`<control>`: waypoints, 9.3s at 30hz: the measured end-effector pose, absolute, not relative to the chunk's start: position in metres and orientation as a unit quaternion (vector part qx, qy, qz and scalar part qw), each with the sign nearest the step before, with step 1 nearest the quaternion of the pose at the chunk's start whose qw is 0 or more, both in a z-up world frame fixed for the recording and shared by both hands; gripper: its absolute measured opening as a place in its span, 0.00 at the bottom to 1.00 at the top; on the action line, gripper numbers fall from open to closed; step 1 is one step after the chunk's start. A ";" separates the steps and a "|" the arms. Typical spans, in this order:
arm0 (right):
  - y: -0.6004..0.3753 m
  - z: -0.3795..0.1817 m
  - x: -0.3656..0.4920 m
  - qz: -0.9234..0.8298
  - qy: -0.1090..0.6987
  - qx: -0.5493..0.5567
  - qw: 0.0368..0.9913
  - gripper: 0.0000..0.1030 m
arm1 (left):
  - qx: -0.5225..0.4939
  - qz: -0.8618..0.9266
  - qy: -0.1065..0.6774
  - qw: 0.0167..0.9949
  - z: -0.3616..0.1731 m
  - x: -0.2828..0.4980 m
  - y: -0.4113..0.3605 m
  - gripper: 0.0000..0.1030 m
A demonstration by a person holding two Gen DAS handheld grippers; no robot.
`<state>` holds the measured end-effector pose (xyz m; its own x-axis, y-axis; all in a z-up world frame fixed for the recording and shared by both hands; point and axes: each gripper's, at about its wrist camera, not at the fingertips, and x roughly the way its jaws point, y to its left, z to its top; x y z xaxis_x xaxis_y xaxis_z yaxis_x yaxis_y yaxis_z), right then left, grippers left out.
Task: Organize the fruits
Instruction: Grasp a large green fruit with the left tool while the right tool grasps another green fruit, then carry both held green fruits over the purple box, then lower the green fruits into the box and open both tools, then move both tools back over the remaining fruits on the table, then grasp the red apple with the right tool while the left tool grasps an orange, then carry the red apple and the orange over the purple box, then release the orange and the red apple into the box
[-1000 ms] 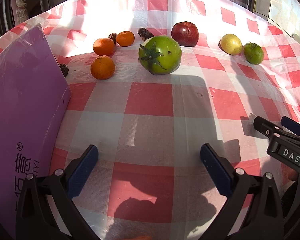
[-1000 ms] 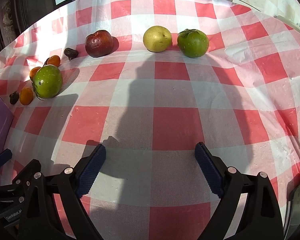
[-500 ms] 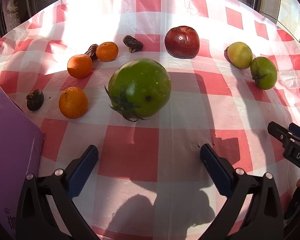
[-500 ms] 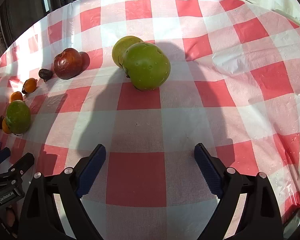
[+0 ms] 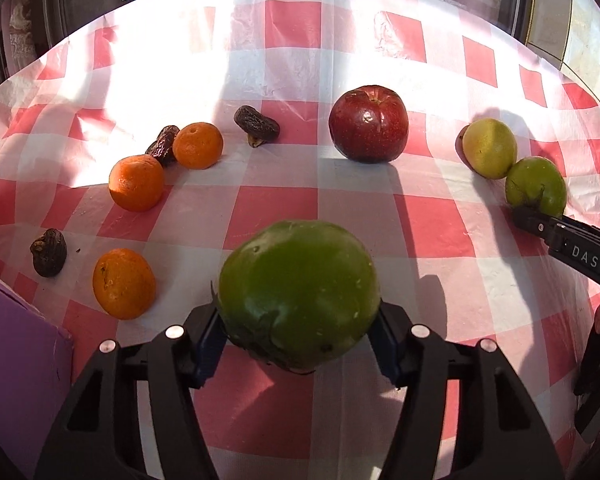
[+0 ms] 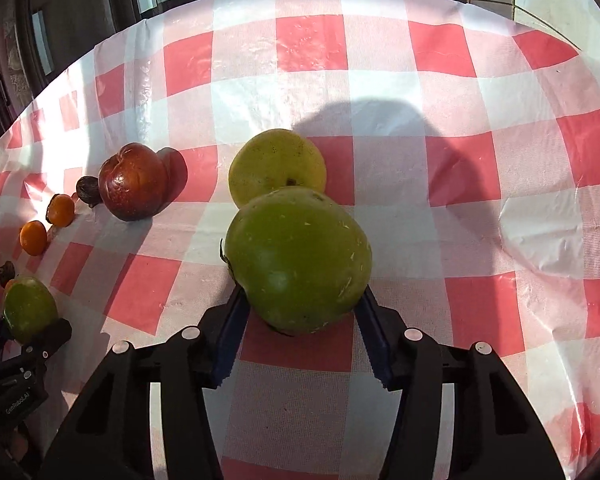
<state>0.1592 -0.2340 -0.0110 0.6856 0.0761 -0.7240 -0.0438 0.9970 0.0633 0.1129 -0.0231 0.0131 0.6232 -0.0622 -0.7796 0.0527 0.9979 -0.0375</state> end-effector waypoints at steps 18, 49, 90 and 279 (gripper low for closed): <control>-0.227 -0.012 0.158 0.044 0.402 0.021 0.914 0.78 | 0.005 -0.056 0.434 0.899 0.010 0.035 -0.019 0.60; 0.033 0.139 -0.060 0.337 0.331 -0.130 0.872 0.60 | 0.049 0.044 0.442 0.895 0.142 -0.093 0.189 0.60; 0.129 -0.018 -0.126 0.250 0.534 -0.446 0.674 0.84 | -0.003 -0.023 0.646 0.763 0.071 -0.083 0.276 0.90; 0.194 0.027 -0.129 0.377 0.470 -0.397 0.692 0.72 | 0.071 0.003 0.641 0.764 0.025 0.036 0.271 0.66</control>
<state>-0.1286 0.1939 0.0268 0.2738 0.1481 -0.9503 -0.8955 0.3997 -0.1957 0.0362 0.2708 0.0246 0.1775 0.0943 -0.9796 0.0866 0.9900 0.1110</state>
